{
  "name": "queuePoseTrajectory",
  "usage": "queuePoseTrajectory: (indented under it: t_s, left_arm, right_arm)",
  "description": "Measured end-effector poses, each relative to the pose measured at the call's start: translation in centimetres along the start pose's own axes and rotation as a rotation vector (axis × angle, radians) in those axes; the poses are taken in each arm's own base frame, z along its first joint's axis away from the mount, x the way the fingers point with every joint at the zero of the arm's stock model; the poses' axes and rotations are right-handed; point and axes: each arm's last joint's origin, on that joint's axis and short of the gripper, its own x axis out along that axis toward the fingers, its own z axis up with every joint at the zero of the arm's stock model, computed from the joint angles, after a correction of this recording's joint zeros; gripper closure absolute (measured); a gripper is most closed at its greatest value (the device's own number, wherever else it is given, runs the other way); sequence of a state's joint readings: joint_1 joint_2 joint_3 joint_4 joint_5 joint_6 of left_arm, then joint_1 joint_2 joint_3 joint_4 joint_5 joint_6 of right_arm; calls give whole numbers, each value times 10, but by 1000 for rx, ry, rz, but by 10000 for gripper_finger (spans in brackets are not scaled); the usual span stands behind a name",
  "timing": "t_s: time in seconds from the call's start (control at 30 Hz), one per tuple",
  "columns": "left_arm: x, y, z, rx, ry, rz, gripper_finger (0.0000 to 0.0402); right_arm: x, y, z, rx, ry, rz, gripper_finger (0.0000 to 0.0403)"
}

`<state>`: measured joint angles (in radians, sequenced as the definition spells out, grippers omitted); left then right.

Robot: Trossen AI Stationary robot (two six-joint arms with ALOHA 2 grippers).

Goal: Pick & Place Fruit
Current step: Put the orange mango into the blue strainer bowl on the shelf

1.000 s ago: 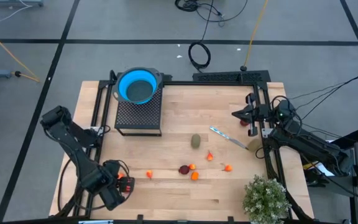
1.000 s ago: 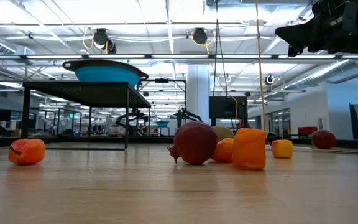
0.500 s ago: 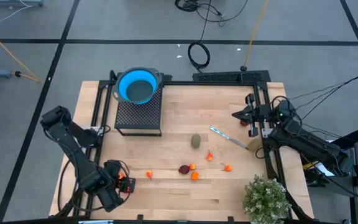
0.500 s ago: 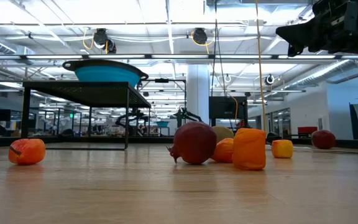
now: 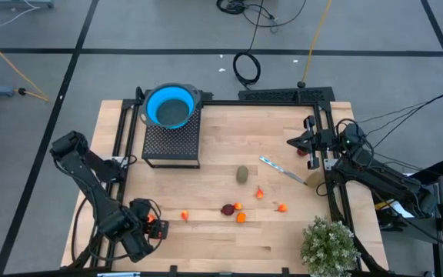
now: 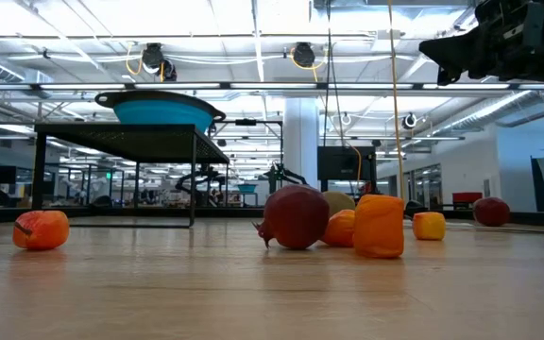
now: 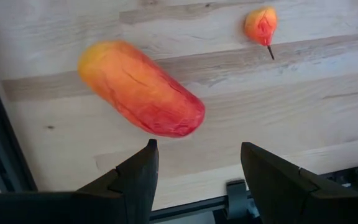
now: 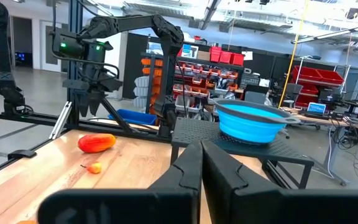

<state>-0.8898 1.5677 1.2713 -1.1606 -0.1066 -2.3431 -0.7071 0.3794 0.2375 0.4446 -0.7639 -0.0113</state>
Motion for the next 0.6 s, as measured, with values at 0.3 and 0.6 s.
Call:
queuePoseTrajectory:
  t_s: [0.3,0.6]
  left_arm:
    - [0,-1,-1,-24,9,-10,174]
    - [0,0,-1,-132,27,9,174]
  right_arm:
    - [0,0,0,0,0,0,403]
    - [0,0,0,0,0,0,403]
